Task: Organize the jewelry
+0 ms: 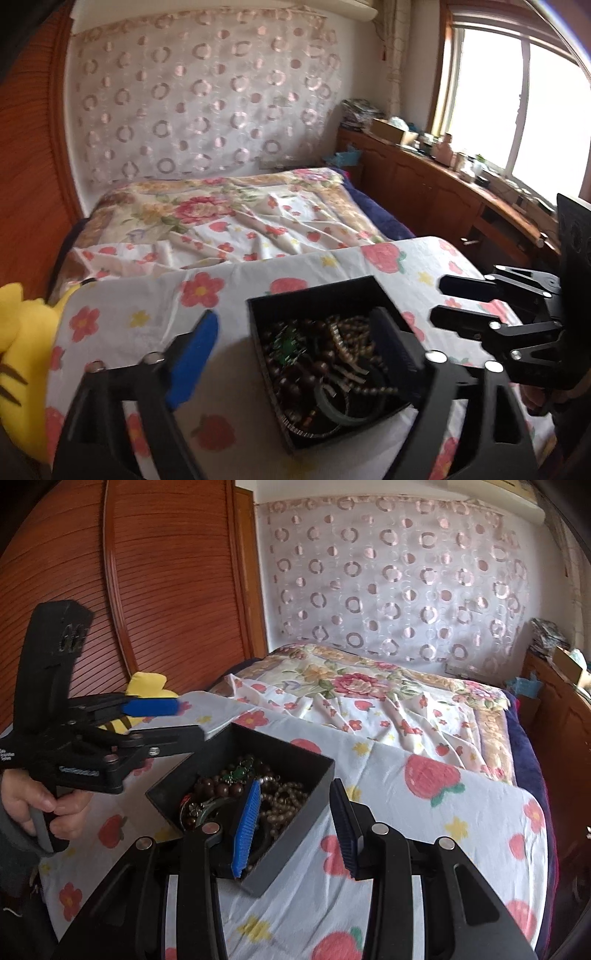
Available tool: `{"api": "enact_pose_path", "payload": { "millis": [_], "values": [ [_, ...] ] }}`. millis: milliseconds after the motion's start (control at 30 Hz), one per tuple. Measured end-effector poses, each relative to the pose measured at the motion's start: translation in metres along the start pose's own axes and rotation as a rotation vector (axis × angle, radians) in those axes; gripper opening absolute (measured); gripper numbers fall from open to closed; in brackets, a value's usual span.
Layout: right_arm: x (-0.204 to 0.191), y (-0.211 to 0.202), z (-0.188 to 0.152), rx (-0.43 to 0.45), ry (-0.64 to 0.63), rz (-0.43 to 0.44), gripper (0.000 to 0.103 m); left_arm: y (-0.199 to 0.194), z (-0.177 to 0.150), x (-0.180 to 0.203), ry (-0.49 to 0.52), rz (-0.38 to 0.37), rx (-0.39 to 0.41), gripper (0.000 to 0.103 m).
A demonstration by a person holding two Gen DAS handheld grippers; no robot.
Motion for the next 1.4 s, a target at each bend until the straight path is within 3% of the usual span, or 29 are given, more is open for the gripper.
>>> {"api": "enact_pose_path", "payload": {
  "millis": [100,300,433,500,700,1033,1400],
  "values": [
    [-0.001,-0.007,-0.008,0.002,0.022,-0.036,0.044,-0.012,-0.009,-0.002,-0.011,0.031,-0.003,0.091],
    [-0.008,-0.028,-0.021,0.026,0.054,-0.086,0.062,-0.041,-0.026,0.002,-0.015,0.070,0.014,0.095],
    [-0.017,-0.044,-0.029,0.050,0.073,-0.122,0.092,-0.063,-0.039,0.010,-0.021,0.088,0.022,0.095],
    [-0.021,-0.056,-0.033,0.077,0.086,-0.162,0.100,-0.073,-0.045,0.014,-0.023,0.100,0.030,0.095],
    [-0.036,-0.095,-0.050,0.128,0.162,-0.227,0.101,-0.109,-0.064,0.031,-0.008,0.177,0.071,0.096],
    [-0.061,-0.159,-0.069,0.221,0.217,-0.310,0.101,-0.176,-0.086,0.049,-0.022,0.200,0.151,0.096],
    [-0.074,-0.181,-0.071,0.263,0.199,-0.317,0.101,-0.194,-0.088,0.061,-0.016,0.201,0.183,0.096]
  ]
}}
Point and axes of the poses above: each gripper's, at about its wrist camera, not at the fingertips, and y roughly the way its jaws point, x to its right, z to its top, the point moved 5 cm from there along y, roughly the way its jaws point, and after that the axes turned 1 degree about x, right-handed, at the moved point
